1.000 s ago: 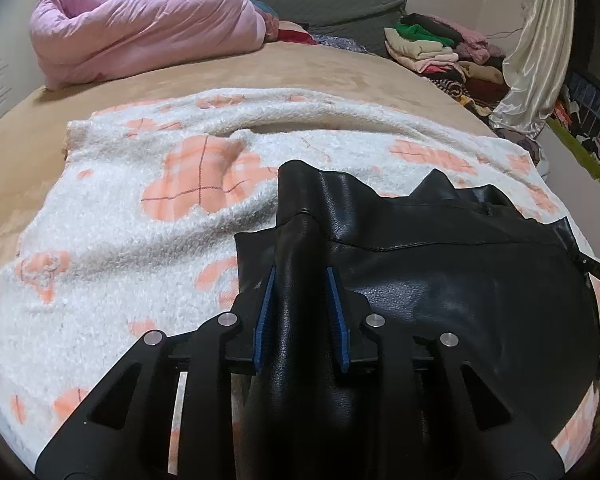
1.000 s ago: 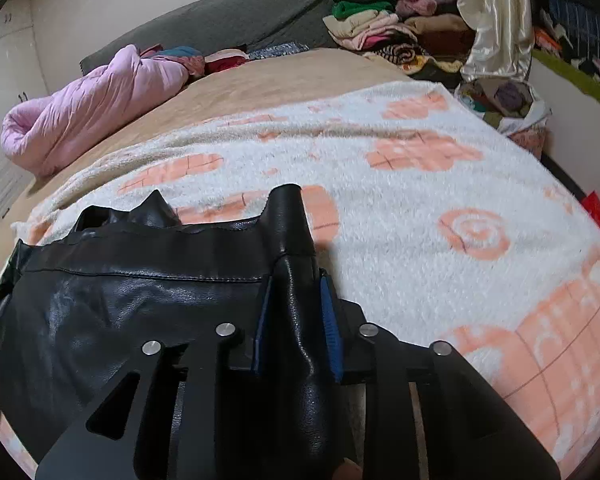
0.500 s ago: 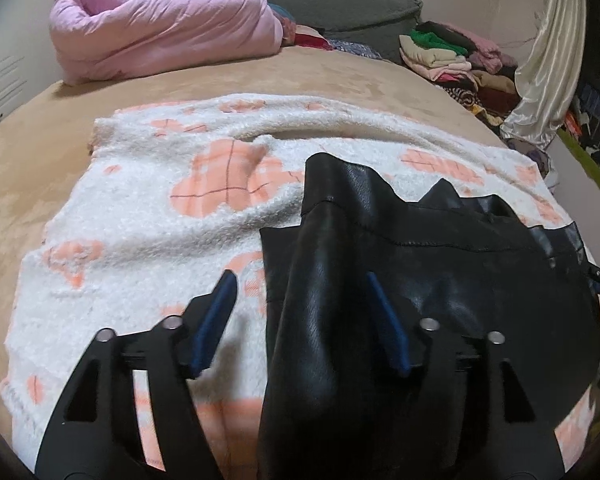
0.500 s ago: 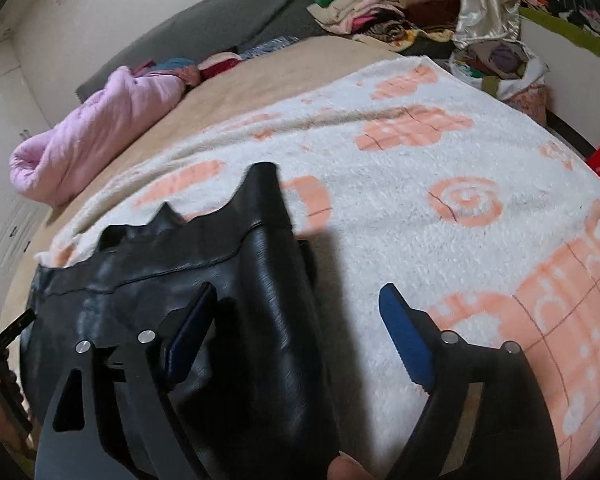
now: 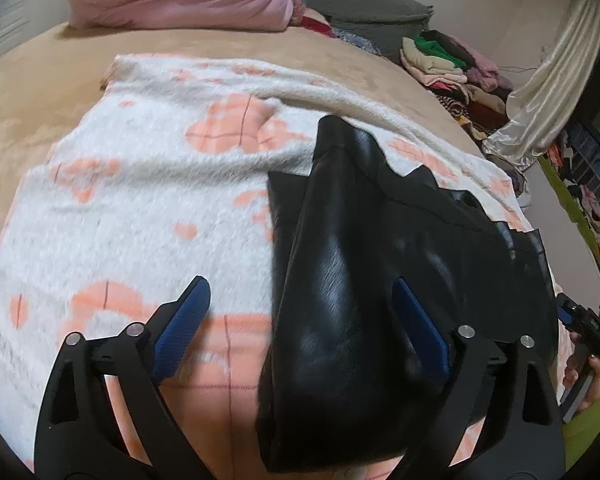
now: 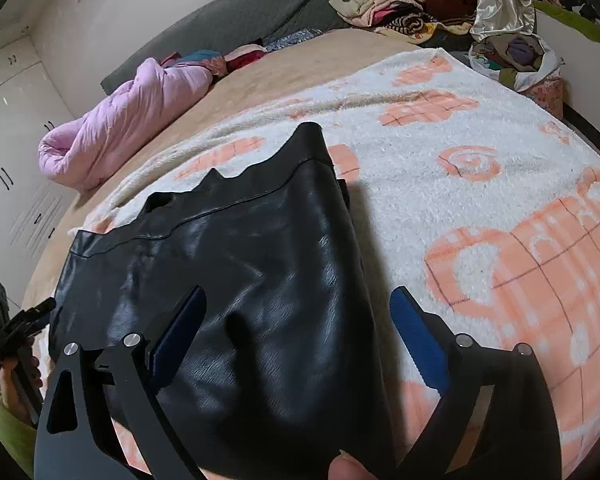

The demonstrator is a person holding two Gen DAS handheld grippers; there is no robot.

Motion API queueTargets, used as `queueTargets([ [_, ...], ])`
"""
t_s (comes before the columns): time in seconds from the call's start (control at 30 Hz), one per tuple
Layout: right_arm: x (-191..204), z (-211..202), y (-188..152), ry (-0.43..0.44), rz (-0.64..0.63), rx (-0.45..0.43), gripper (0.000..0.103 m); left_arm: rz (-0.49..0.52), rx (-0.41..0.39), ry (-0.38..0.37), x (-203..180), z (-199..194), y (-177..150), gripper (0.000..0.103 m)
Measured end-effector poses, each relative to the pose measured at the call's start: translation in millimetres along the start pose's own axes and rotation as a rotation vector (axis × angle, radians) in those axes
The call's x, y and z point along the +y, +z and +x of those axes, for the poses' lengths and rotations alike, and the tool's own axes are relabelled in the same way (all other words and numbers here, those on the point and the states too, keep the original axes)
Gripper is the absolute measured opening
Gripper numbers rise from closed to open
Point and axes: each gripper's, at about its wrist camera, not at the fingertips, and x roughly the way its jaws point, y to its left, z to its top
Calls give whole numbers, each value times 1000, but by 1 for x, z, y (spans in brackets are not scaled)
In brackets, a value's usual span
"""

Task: Fold large clothes

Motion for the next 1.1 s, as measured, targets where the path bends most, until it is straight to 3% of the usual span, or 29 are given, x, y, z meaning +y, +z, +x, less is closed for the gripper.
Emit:
queueTargets([
  [0.3, -6, -4, -20, -2, 62, 34, 95, -17, 37, -13, 1, 7, -18, 87],
  [0.4, -11, 4, -29, 48, 111, 83, 95, -53, 40, -45, 5, 8, -23, 86],
  [0.47, -13, 8, -35, 83, 139, 102, 95, -55, 44, -64, 3, 9, -28, 73],
  [0.53, -11, 8, -38, 83, 129, 94, 85, -69, 53, -97, 1, 8, -30, 60],
  [0.63, -6, 9, -39, 105, 113, 109, 63, -22, 46, -70, -9, 5, -35, 46],
  [0.77, -8, -2, -40, 82, 111, 86, 44, 16, 15, -13, -21, -4, -43, 41],
  [1.0, -8, -16, -46, 37, 80, 85, 44, 41, 16, 8, -35, -33, -65, 39],
  [1.1, -4, -19, -50, 0, 57, 86, 51, 57, 10, 16, -36, -40, -70, 41],
])
